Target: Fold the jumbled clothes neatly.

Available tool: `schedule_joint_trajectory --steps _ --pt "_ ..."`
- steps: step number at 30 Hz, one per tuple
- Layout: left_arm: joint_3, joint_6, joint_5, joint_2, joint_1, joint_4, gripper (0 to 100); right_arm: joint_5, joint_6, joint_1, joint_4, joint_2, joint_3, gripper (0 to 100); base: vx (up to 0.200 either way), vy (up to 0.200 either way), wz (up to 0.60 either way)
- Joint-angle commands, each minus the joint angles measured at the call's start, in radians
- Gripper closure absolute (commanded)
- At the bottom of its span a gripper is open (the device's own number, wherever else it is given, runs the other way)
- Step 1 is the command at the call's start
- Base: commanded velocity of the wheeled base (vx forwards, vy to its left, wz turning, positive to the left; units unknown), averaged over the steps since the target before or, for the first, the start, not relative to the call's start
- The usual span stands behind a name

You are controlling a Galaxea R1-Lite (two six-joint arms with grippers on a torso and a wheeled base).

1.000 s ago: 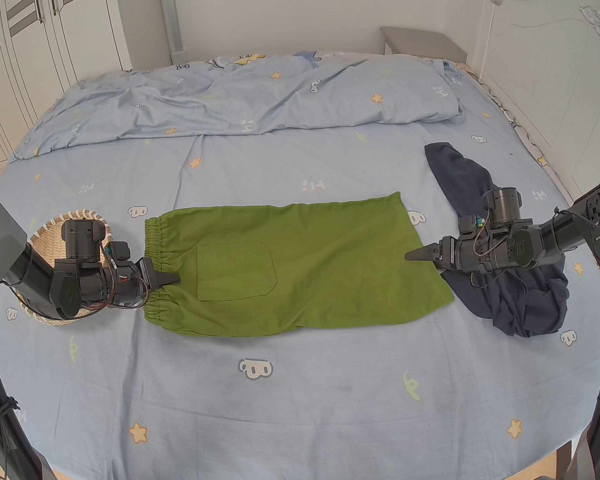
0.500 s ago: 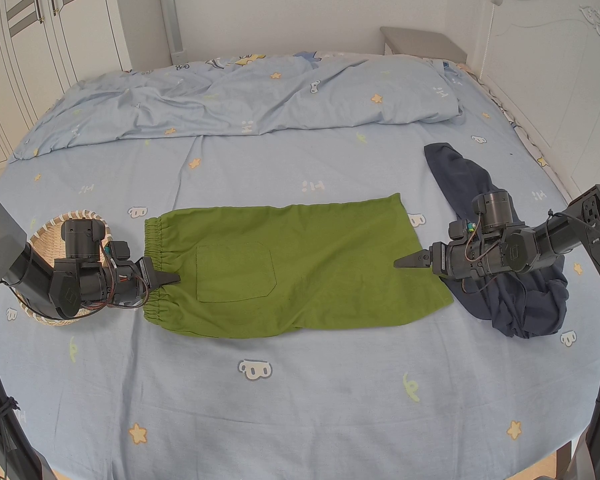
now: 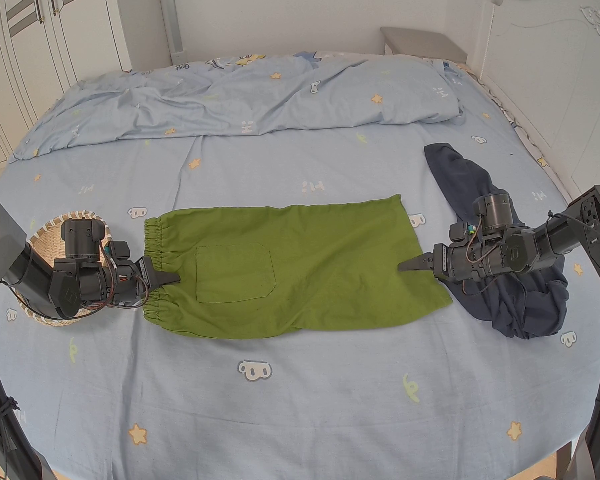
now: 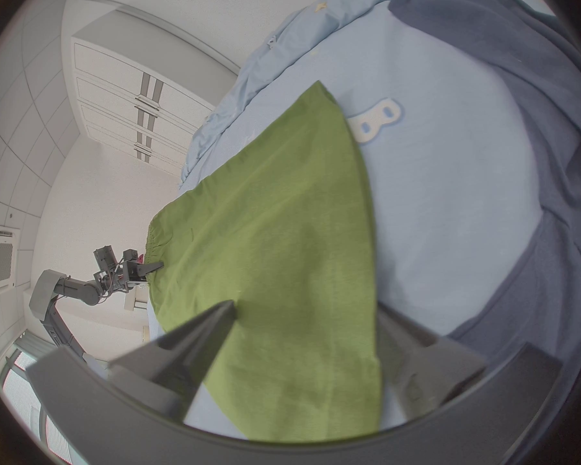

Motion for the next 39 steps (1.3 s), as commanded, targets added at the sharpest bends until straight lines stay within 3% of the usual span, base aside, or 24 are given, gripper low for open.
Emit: schedule_joint_trajectory --steps 1,19,23,28,33,39 --pt "0.0 0.0 0.0 -0.001 0.0 -0.001 100 -0.004 -0.002 -0.017 -0.008 0.006 -0.009 100 0.0 0.0 0.0" --pt "-0.009 -0.008 -0.005 -0.022 0.003 0.038 100 -0.002 0.032 -0.045 0.005 -0.016 -0.02 100 0.0 0.0 0.0" --pt "-0.049 -0.014 -0.008 -0.058 0.012 0.142 100 -0.001 0.055 -0.045 0.043 -0.088 -0.012 100 0.0 0.0 0.0" --pt "-0.142 0.0 -0.011 -0.117 0.017 0.386 100 -0.001 0.055 -0.035 0.175 -0.175 -0.011 100 0.0 0.0 0.0" --pt "-0.141 0.047 -0.012 -0.117 0.017 0.437 100 -0.001 0.049 -0.035 0.27 -0.223 0.009 100 0.0 0.0 0.0" --pt "-0.108 0.126 -0.012 -0.127 0.031 0.55 100 -0.002 0.049 -0.034 0.279 -0.287 0.098 100 0.0 0.0 0.0"
